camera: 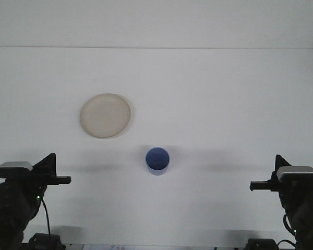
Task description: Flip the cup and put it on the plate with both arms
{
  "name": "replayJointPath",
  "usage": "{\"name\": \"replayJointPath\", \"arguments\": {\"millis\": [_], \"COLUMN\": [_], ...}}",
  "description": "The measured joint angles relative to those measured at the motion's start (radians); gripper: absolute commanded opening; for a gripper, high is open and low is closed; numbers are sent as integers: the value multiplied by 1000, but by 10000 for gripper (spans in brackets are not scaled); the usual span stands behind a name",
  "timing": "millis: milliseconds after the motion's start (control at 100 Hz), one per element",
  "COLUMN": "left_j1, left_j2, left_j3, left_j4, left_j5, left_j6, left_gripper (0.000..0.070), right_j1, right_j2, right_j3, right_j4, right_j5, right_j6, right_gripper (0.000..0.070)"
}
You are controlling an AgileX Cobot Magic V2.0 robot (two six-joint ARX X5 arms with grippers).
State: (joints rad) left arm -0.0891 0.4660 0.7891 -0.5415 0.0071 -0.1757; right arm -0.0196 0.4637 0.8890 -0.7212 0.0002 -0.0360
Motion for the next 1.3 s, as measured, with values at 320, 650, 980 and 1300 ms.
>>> {"name": "replayJointPath", "arguments": {"millis": [320,650,980,1300], "left_j1": [-3,-28,-218,-422], "left_j2": [345,425,647,933], "left_j3": [431,433,433,504], "left_j4": [-286,-315,-249,-176], "left_j5": [151,260,337,340], "left_j6": [45,36,19,9], "left_gripper": [17,421,441,441], "right_j1": [0,0,0,0], "right_j2": [2,2,2,2], "right_j3": [0,0,0,0], "right_j4": [8,8,8,8], "right_j5": [0,0,0,0], "right_j6": [0,0,0,0], "right_gripper": [0,0,0,0]}}
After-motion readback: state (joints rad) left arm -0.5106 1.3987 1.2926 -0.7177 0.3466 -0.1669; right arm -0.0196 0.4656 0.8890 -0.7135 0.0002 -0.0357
